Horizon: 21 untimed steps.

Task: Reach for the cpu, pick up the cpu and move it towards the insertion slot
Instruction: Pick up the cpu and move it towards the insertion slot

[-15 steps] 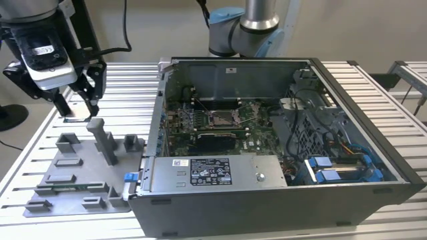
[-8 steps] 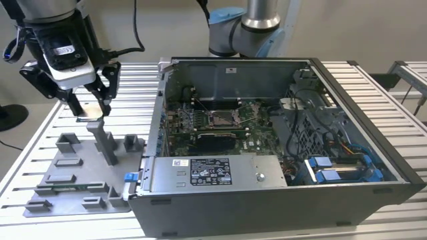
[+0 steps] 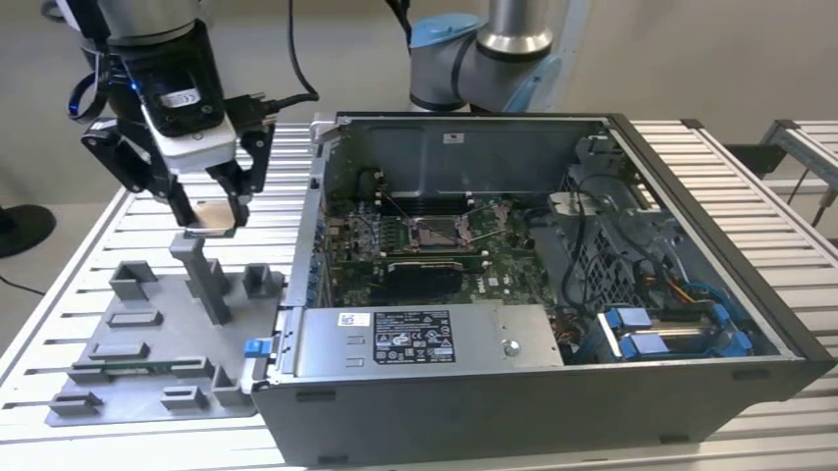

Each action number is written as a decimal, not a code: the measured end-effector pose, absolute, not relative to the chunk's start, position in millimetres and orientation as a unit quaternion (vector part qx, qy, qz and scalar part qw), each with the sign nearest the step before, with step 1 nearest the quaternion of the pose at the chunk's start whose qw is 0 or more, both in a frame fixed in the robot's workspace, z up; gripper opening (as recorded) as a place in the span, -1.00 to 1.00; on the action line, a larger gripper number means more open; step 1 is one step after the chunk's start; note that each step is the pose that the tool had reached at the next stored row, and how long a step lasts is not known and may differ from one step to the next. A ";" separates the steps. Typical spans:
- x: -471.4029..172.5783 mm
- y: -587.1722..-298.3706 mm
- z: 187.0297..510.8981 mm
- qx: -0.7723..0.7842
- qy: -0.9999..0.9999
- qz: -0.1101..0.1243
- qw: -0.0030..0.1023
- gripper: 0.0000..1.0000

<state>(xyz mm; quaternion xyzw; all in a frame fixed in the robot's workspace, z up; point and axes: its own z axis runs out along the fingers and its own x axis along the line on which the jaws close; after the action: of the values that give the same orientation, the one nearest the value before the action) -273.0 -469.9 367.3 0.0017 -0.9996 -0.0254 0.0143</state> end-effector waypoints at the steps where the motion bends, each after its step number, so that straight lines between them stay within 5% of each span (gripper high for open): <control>1: -270.0 -469.9 367.3 0.002 -1.000 -0.025 0.014 -1.00; 21: -242.8 -469.9 375.8 0.005 -1.000 -0.025 0.015 -1.00</control>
<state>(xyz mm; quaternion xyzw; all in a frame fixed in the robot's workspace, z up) -242.8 -469.9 375.8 0.0051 -0.9996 -0.0255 0.0145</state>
